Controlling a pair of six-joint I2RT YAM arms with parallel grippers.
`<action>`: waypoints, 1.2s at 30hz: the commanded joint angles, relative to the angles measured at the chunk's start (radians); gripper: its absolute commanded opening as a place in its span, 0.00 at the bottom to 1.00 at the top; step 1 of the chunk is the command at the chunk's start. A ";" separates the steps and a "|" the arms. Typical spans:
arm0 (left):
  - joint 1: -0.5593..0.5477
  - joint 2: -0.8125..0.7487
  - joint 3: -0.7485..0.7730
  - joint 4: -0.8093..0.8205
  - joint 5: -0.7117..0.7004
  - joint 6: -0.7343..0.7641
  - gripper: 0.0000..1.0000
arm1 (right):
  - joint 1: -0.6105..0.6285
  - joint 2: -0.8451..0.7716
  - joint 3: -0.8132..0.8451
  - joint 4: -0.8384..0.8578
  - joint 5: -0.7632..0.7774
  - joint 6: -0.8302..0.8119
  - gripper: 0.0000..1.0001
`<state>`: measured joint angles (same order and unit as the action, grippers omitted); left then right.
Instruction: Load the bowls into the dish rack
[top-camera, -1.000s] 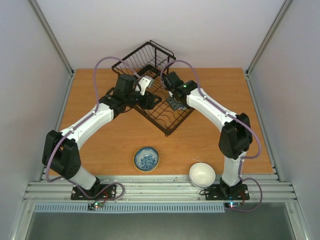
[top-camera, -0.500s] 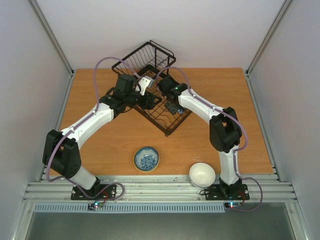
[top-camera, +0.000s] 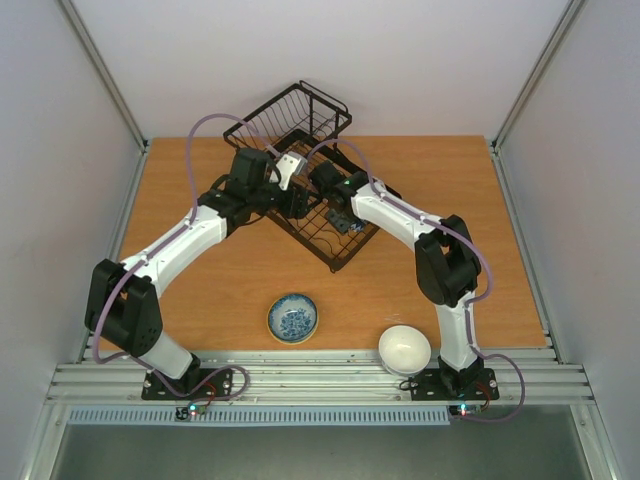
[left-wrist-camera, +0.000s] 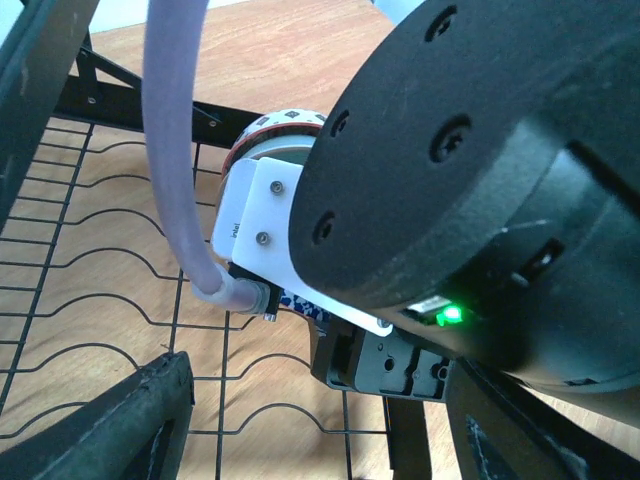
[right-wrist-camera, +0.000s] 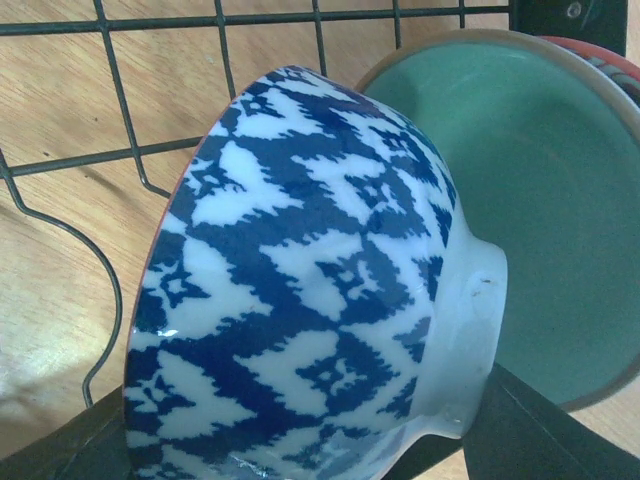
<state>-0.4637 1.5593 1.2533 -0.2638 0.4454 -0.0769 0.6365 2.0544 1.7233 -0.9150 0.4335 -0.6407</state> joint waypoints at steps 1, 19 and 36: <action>0.007 0.021 0.000 0.049 0.018 -0.009 0.70 | 0.014 0.011 -0.018 0.010 0.019 0.014 0.01; 0.008 0.028 0.008 0.037 0.033 -0.004 0.70 | 0.014 0.009 -0.031 0.005 0.084 0.056 0.79; 0.008 0.024 0.011 0.034 0.047 -0.008 0.70 | 0.015 -0.051 -0.057 0.033 0.181 0.080 0.99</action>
<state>-0.4583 1.5753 1.2530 -0.2890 0.4660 -0.0784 0.6426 2.0575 1.6802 -0.8833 0.5449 -0.5808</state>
